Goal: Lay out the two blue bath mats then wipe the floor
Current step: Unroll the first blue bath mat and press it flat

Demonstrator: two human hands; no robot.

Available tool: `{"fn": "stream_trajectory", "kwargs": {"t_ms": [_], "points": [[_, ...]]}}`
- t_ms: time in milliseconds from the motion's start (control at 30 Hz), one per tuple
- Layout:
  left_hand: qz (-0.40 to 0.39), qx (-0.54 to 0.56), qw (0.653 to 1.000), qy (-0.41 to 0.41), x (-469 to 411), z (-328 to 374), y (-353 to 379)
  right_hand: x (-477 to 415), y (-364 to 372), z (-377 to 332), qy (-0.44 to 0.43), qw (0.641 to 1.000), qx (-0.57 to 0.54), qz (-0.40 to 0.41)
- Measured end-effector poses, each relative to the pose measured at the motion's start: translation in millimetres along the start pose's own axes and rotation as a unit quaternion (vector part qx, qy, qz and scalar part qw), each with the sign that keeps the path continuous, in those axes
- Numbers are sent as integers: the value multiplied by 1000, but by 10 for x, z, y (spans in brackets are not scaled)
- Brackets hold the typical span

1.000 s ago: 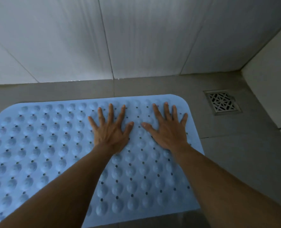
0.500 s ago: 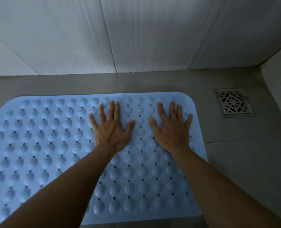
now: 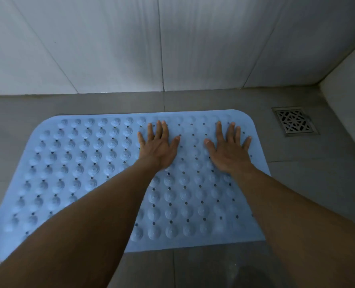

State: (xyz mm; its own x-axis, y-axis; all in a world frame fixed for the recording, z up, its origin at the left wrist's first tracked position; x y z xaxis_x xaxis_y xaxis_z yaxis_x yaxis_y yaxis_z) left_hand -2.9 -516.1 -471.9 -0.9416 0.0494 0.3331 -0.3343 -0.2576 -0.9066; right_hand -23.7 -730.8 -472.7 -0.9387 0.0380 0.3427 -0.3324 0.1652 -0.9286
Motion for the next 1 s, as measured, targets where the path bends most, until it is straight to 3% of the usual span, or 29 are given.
{"fn": "stream_trajectory", "kwargs": {"t_ms": [100, 200, 533, 1000], "points": [[16, 2, 999, 41, 333, -260, -54, 292, 69, -350, -19, 1000, 7, 20], [37, -9, 999, 32, 766, -748, -54, 577, 204, -796, -38, 999, -2, 14], [68, -71, 989, -109, 1581, -2663, -228, 1178, 716, -2541, -166, 986, 27, -7], [78, -51, 990, -106, 1574, -2840, -215, 1129, 892, -2749, -145, 987, 66, 3]]}}
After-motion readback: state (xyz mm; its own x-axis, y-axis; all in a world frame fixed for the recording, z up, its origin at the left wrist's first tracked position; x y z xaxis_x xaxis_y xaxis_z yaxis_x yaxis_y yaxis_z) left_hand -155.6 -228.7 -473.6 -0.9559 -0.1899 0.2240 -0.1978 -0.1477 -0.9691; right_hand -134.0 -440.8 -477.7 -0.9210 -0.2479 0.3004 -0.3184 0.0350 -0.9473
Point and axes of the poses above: each hand's wrist, its own x-axis away from the middle knuckle, its own y-axis out of the palm, z = x × y, the point moved 5 cm from there along -x, towards the middle knuckle, and after that the axes turned 5 degrees about -y, right-handed, at the moved point
